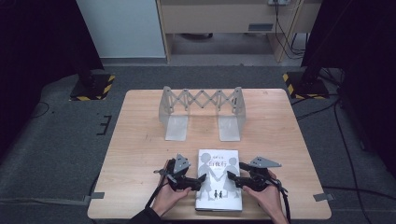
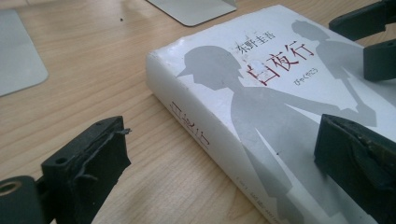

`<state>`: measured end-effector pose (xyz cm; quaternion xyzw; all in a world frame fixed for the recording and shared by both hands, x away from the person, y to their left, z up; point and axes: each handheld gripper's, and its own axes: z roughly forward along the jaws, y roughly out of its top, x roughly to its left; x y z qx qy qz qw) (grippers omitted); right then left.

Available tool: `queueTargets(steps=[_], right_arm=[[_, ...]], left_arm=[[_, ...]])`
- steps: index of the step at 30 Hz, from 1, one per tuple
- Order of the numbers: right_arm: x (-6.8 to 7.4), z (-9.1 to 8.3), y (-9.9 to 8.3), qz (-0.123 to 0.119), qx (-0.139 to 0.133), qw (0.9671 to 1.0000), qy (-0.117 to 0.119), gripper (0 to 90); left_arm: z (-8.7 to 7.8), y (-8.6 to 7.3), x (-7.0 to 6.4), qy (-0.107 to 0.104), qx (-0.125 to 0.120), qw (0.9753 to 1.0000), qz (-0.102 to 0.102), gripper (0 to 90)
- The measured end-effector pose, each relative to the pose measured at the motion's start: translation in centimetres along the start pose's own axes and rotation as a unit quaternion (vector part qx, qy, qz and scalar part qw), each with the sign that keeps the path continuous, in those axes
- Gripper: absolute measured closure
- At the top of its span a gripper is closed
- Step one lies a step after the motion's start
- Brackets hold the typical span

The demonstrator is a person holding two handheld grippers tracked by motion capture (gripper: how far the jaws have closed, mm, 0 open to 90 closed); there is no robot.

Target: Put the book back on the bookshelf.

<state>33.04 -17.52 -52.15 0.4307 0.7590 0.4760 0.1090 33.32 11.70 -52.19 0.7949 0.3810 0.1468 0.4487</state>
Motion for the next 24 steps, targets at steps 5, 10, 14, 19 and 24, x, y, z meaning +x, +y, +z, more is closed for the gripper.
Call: queueTargets(steps=[5, 10, 14, 19, 24], right_arm=[[-0.1, 0.18, -0.18, 0.006, -0.003, 1.0, 0.002, 27.5], [-0.27, 0.31, -0.37, 0.02, -0.007, 0.9997, 0.008, 26.4], [-0.32, 0.44, -0.39, 0.024, -0.006, 0.9996, 0.011, 25.4], [-0.32, 0.62, -0.43, 0.024, -0.01, 0.9996, 0.013, 23.9], [-0.35, 0.64, -0.4, 0.019, -0.01, 0.9997, 0.015, 23.7]], left_arm=[[0.22, -0.01, -0.26, -0.017, -0.003, 0.9998, 0.007, 2.2], [0.46, -0.01, -0.64, -0.028, 0.013, 0.9992, -0.026, 1.8], [0.69, -0.03, -0.77, -0.03, 0.006, 0.9993, -0.018, 0.7], [0.72, -0.03, -0.77, -0.029, 0.006, 0.9994, -0.019, 0.0], [0.69, -0.02, -0.86, -0.026, 0.003, 0.9996, -0.014, 0.0]])
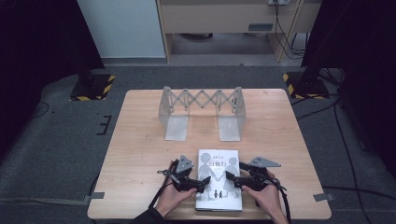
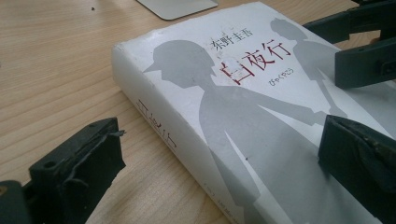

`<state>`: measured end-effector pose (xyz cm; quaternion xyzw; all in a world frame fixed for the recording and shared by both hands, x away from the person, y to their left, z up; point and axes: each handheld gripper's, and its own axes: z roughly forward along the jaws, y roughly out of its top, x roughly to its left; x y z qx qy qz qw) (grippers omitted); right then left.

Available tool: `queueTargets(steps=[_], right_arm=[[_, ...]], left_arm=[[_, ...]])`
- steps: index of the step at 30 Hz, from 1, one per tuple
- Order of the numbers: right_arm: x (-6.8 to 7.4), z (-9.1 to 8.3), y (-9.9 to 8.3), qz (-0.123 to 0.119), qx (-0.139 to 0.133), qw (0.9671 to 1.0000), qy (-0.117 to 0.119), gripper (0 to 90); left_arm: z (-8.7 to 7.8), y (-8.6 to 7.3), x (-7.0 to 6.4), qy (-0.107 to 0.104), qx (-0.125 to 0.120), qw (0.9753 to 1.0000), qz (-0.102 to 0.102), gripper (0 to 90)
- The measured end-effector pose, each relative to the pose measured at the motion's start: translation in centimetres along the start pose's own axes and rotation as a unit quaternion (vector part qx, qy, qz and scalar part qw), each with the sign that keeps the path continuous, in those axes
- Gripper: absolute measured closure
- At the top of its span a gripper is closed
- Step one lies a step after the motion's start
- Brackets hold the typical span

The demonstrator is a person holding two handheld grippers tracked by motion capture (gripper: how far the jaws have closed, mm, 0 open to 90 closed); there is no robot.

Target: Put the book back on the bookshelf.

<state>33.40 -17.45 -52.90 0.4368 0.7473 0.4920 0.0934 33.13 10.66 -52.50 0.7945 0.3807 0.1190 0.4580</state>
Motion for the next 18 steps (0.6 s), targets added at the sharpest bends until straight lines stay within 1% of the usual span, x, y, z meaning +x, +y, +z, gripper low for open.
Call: queueTargets(steps=[4, 5, 8, 12, 14, 16, 17, 18], right_arm=[[0.2, -0.1, 0.2, -0.005, -0.003, 1.0, -0.004, 23.7], [0.2, -0.1, 0.3, -0.009, 0.0, 1.0, -0.004, 23.7], [0.4, -0.2, 0.5, -0.014, -0.005, 0.9999, -0.007, 23.9], [0.6, -0.4, 0.7, -0.021, -0.012, 0.9997, -0.008, 24.9], [0.6, -0.3, 0.9, -0.022, -0.015, 0.9996, -0.009, 25.3], [0.7, -0.3, 1.0, -0.023, -0.021, 0.9995, -0.006, 26.2], [0.8, -0.2, 1.1, -0.019, -0.02, 0.9996, -0.006, 26.1], [0.8, -0.2, 1.2, -0.021, -0.02, 0.9996, -0.005, 26.0]], left_arm=[[0.0, 0.0, 0.0, -0.002, -0.002, 1.0, 0.0, 0.0], [0.0, 0.0, 0.1, -0.003, -0.001, 1.0, 0.0, 0.0], [-0.1, 0.0, 0.2, -0.005, -0.002, 1.0, -0.007, 0.0], [-0.2, 0.1, 0.0, 0.001, -0.004, 1.0, -0.003, 0.0], [-0.2, 0.1, 0.1, -0.004, -0.004, 1.0, 0.002, 0.0], [-0.2, 0.1, 0.3, -0.012, -0.003, 0.9998, -0.013, 0.6], [-0.3, 0.1, 0.4, -0.017, -0.004, 0.9997, -0.015, 1.1], [-0.3, 0.2, 0.4, -0.023, -0.002, 0.9996, -0.014, 2.6]])
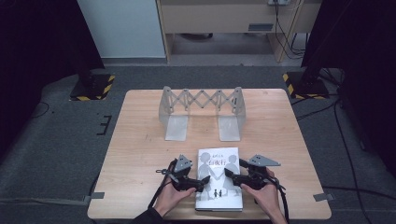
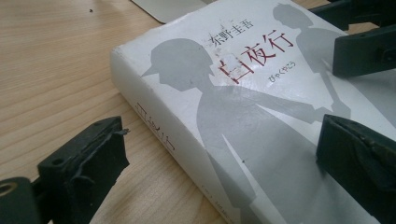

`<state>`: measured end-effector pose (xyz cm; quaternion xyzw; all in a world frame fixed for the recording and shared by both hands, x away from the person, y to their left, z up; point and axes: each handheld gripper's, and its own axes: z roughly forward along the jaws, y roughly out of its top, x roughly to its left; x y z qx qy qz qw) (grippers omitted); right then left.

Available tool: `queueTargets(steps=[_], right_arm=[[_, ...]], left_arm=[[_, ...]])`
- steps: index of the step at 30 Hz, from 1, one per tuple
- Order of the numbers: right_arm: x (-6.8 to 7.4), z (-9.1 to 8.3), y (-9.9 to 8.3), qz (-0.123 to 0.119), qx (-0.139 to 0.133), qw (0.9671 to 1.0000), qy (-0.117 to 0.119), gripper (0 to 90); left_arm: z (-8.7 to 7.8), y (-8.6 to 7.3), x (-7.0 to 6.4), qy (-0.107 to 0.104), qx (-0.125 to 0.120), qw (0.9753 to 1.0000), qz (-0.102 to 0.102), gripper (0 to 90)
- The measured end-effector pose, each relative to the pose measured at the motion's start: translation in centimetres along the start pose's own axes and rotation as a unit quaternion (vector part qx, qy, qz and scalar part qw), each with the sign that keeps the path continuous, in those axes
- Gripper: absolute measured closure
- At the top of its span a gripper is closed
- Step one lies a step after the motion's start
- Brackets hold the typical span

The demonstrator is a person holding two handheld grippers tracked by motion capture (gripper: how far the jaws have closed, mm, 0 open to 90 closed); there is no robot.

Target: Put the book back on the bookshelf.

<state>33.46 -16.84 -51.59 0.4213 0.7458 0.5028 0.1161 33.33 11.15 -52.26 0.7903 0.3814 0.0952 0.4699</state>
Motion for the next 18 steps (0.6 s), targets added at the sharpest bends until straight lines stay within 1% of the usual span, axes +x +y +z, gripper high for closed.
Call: queueTargets(steps=[1, 3, 4, 7, 9, 10, 13, 16, 18], right_arm=[[0.0, 0.0, 0.1, 0.001, -0.003, 1.0, 0.002, 26.0], [0.0, -0.1, 0.2, 0.014, -0.01, 0.9998, 0.01, 26.0], [0.0, -0.1, 0.3, 0.019, -0.015, 0.9996, 0.012, 26.0], [0.0, -0.2, 0.8, 0.032, -0.029, 0.9988, 0.024, 25.9], [0.1, -0.3, 1.0, 0.036, -0.033, 0.9984, 0.029, 25.5], [0.2, -0.2, 1.1, 0.035, -0.032, 0.9984, 0.03, 25.3], [0.2, 0.0, 1.2, 0.04, -0.035, 0.9981, 0.032, 25.1], [0.3, 0.2, 1.2, 0.042, -0.033, 0.998, 0.032, 25.1], [0.4, 0.3, 1.2, 0.044, -0.034, 0.998, 0.03, 25.1]], left_arm=[[-0.1, 0.0, 0.0, -0.004, 0.0, 1.0, 0.001, 4.7], [-0.3, 0.1, -0.1, -0.007, -0.005, 0.9999, 0.01, 7.7], [-0.4, 0.2, -0.1, -0.007, -0.007, 0.9998, 0.019, 10.1], [-0.7, 0.3, -0.1, -0.002, -0.012, 0.9993, 0.036, 13.5], [-0.8, 0.3, 0.0, 0.001, -0.012, 0.9992, 0.038, 13.9], [-0.8, 0.3, 0.1, 0.0, -0.013, 0.9994, 0.033, 13.9], [-0.8, 0.2, 0.2, 0.002, -0.014, 0.9993, 0.034, 13.6], [-0.8, 0.2, 0.2, 0.003, -0.014, 0.9992, 0.038, 13.0], [-0.8, 0.2, 0.2, 0.004, -0.016, 0.9989, 0.044, 13.0]])
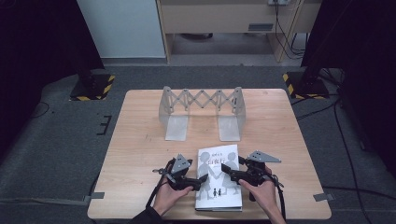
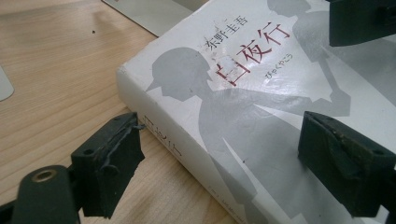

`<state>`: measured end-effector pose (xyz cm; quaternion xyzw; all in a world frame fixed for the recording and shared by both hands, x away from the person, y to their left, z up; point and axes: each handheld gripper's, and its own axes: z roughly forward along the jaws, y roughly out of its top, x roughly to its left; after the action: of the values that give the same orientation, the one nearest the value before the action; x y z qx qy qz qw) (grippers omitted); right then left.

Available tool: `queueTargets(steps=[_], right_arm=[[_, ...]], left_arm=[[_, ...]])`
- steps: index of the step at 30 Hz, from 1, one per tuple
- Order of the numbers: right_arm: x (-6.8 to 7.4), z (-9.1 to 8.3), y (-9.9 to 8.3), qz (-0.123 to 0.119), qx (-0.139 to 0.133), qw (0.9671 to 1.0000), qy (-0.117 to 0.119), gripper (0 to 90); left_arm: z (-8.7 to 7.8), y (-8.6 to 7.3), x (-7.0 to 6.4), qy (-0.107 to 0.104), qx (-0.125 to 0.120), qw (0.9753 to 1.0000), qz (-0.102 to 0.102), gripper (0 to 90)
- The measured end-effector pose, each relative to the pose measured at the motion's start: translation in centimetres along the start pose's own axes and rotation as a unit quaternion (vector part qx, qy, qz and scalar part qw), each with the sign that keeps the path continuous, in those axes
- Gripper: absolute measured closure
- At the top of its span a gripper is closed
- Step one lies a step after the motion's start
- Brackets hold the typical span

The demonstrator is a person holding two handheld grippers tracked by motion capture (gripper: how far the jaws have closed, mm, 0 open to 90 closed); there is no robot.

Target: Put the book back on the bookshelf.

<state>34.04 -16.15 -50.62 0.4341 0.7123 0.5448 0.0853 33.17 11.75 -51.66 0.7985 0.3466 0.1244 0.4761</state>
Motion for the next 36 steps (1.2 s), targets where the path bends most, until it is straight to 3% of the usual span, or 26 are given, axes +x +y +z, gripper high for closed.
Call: queueTargets(steps=[13, 19, 23, 29, 36], right_arm=[[0.4, 0.9, -0.4, 0.014, 0.014, 0.9997, 0.013, 24.2], [0.3, 1.4, -0.5, 0.028, 0.026, 0.9989, 0.028, 27.3], [0.6, 2.1, -0.7, 0.022, 0.037, 0.9986, 0.031, 26.5], [0.4, 2.0, -0.6, 0.027, 0.04, 0.9985, 0.026, 32.9], [0.0, 1.8, -0.4, 0.047, 0.045, 0.9978, 0.015, 46.5]], left_arm=[[0.2, -0.1, 0.2, 0.002, -0.006, 0.9999, 0.012, 8.1], [0.2, -0.2, 0.5, -0.001, -0.006, 1.0, -0.002, 10.2], [0.2, -0.2, 0.5, 0.004, -0.005, 1.0, 0.004, 9.6], [0.0, -0.1, 0.8, 0.01, -0.006, 0.9999, 0.005, 12.1], [-0.5, 0.0, 1.5, 0.005, -0.022, 0.9994, -0.026, 15.8]])
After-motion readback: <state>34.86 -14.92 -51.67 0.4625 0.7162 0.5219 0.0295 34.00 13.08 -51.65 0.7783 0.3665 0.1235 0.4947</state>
